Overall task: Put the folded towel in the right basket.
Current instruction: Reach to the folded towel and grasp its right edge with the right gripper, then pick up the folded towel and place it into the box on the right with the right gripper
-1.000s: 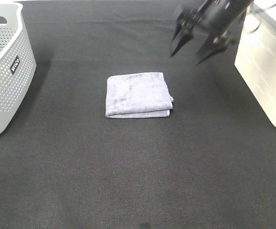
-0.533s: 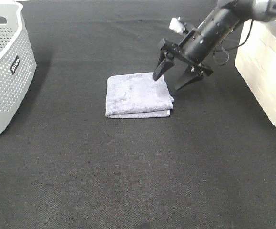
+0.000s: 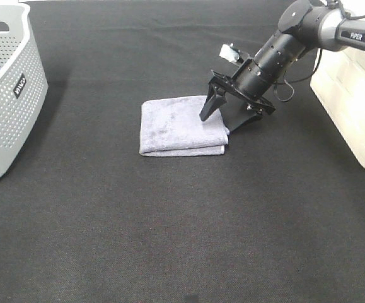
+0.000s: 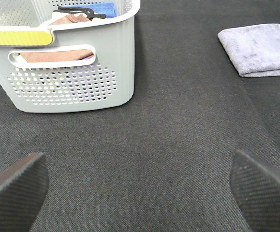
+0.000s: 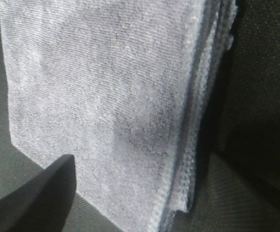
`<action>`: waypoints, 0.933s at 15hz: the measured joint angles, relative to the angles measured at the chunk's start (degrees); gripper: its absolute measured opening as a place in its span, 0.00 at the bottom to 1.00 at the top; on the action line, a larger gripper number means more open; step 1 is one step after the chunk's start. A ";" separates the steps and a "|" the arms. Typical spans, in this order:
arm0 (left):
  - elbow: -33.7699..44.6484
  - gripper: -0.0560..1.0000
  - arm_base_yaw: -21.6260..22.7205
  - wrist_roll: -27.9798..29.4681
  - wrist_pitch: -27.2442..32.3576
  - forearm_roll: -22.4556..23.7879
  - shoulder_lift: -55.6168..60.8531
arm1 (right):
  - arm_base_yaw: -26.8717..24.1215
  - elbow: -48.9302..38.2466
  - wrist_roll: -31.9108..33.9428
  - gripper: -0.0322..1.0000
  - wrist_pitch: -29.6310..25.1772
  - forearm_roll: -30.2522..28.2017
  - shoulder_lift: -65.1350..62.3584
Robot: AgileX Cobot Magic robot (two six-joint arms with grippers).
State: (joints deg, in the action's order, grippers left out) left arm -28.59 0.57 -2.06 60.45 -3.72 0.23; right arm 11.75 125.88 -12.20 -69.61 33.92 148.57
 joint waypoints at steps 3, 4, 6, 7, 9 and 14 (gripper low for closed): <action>0.00 0.97 0.00 0.00 0.00 0.00 0.00 | 0.00 0.06 -0.80 0.72 0.00 4.47 1.89; 0.00 0.97 0.00 0.00 0.00 0.00 0.00 | 0.06 0.17 -1.32 0.72 0.11 5.56 2.18; 0.00 0.97 0.00 0.00 0.00 0.00 0.00 | 1.03 0.17 -2.92 0.66 1.03 6.47 2.69; 0.00 0.97 0.00 0.00 0.00 0.06 0.00 | 1.49 0.17 -3.09 0.58 1.78 6.47 2.86; 0.00 0.97 0.00 0.00 0.00 0.06 0.00 | 1.83 0.17 -2.41 0.25 3.04 5.10 3.44; 0.00 0.97 0.00 0.00 0.00 0.06 0.00 | 1.89 1.20 -1.78 0.12 2.98 4.07 3.32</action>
State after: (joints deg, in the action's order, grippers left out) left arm -28.59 0.57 -2.06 60.45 -3.67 0.23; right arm 13.64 127.08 -13.98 -66.63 37.99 151.89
